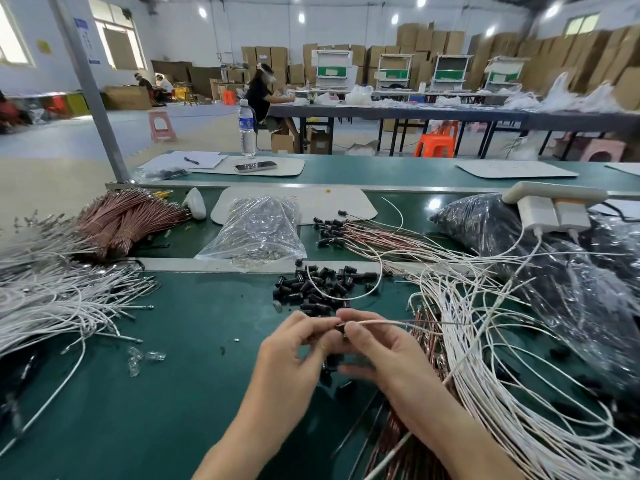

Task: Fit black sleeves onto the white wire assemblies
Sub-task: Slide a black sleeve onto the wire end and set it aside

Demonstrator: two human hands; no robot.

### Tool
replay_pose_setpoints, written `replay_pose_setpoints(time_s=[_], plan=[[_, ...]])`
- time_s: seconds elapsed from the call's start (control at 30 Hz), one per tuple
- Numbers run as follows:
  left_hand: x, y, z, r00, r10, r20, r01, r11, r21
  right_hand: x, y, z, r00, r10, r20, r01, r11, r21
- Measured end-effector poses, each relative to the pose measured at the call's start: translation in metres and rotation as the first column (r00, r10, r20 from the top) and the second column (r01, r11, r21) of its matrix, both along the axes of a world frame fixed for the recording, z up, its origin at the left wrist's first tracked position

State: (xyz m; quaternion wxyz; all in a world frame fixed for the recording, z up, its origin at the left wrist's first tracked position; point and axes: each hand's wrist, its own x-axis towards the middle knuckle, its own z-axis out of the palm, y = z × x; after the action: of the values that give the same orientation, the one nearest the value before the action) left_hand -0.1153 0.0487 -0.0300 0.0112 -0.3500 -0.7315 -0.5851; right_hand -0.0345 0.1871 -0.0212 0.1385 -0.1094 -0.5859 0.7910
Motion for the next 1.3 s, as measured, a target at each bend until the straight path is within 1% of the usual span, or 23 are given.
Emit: replay_pose_setpoints(time_s=[0.07, 0.13, 0.23, 0.3, 0.5, 0.6, 0.67, 0.77, 0.9, 1.0, 1.17, 1.3], plan=[[0.0025, 0.003, -0.0012, 0.999, -0.017, -0.032, 0.016, 0.999, -0.029, 0.0008, 0.0017, 0.0011, 0.997, -0.073, -0.032, 0.074, 0.996, 0.043], [0.0022, 0.0032, -0.0017, 1.0, -0.002, -0.029, 0.001, 1.0, -0.019, 0.0004, 0.0026, 0.0016, 0.993, -0.106, -0.05, 0.107, 0.994, 0.028], [0.0015, 0.0009, -0.0011, 0.997, 0.037, 0.063, -0.036, 0.999, -0.018, 0.0002, 0.0038, 0.0019, 0.988, -0.144, -0.061, 0.143, 0.989, -0.025], [0.001, -0.0004, -0.001, 0.995, 0.04, 0.091, -0.038, 0.999, -0.021, 0.0004, 0.0054, 0.0008, 0.985, -0.159, -0.061, 0.156, 0.986, -0.055], [0.0025, -0.0001, 0.0001, 0.992, 0.027, 0.126, -0.023, 0.999, -0.033, 0.0006, 0.0053, -0.0009, 0.992, -0.111, -0.06, 0.109, 0.993, -0.047], [0.0036, 0.0, 0.0015, 0.991, 0.001, 0.133, 0.004, 0.999, -0.041, 0.0014, 0.0049, -0.0028, 0.995, -0.075, -0.066, 0.077, 0.996, 0.035], [0.0047, -0.0001, 0.0025, 0.991, -0.025, 0.132, 0.032, 0.998, -0.05, 0.0019, 0.0052, -0.0034, 0.994, -0.089, -0.071, 0.093, 0.993, 0.068], [0.0048, -0.0009, 0.0041, 0.988, -0.048, 0.148, 0.056, 0.997, -0.049, 0.0021, 0.0067, -0.0042, 0.988, -0.134, -0.073, 0.138, 0.988, 0.064], [0.0039, -0.0032, 0.0062, 0.98, -0.025, 0.197, 0.025, 1.0, 0.001, 0.0012, 0.0091, -0.0054, 0.983, -0.166, -0.079, 0.169, 0.985, 0.041], [0.0044, -0.0039, 0.0061, 0.979, -0.022, 0.202, 0.024, 1.0, -0.007, 0.0019, 0.0097, -0.0052, 0.984, -0.16, -0.078, 0.165, 0.985, 0.051], [0.0057, -0.0026, 0.0047, 0.981, -0.06, 0.187, 0.072, 0.996, -0.059, 0.0033, 0.0087, -0.0062, 0.987, -0.151, -0.06, 0.157, 0.982, 0.104], [0.0049, -0.0029, 0.0064, 0.979, -0.058, 0.195, 0.071, 0.996, -0.059, 0.0039, 0.0077, -0.0052, 0.987, -0.15, -0.058, 0.157, 0.98, 0.125]])
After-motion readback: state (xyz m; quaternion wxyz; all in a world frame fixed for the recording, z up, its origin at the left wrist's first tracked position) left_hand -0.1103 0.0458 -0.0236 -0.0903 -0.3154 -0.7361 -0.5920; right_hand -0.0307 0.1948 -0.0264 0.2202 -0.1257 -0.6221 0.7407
